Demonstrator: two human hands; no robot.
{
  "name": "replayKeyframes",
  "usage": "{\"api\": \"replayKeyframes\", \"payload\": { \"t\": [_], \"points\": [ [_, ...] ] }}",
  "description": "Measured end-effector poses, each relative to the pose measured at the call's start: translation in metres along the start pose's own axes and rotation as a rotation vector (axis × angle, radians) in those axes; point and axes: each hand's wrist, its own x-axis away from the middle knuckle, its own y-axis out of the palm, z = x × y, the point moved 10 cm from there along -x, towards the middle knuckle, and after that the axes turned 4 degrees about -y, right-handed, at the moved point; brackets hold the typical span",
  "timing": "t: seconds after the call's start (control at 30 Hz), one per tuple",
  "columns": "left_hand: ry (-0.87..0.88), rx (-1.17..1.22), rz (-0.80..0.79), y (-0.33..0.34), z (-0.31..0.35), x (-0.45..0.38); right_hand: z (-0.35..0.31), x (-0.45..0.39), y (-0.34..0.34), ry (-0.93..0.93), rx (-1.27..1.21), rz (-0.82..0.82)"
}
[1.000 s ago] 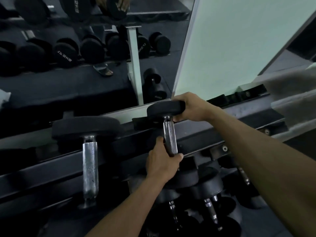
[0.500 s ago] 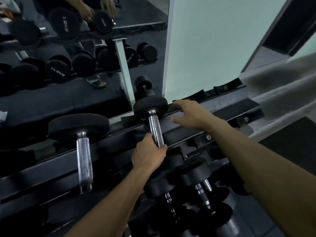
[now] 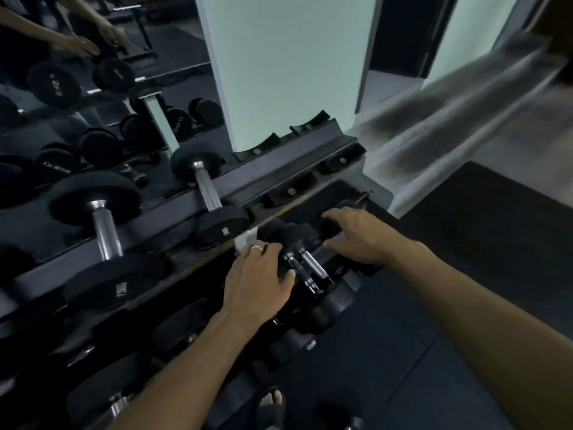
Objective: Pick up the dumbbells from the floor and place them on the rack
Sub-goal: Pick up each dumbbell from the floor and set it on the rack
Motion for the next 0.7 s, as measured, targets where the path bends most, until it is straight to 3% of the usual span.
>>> {"api": "replayKeyframes", "payload": {
  "t": [0.4,0.57,0.7],
  "points": [
    [0.255,-0.045,-0.444,0.173,0.079,0.137,0.123,0.186,0.127,0.378,-0.159,-0.110],
    [0.266,-0.062,-0.618,0.270,0.062,0.174,0.159,0.213,0.223,0.486,-0.218,-0.155],
    [0.166,-0.056,-0.754,0.357,0.016,0.207,0.179,0.224,0.320,0.523,-0.283,-0.201]
  ]
}}
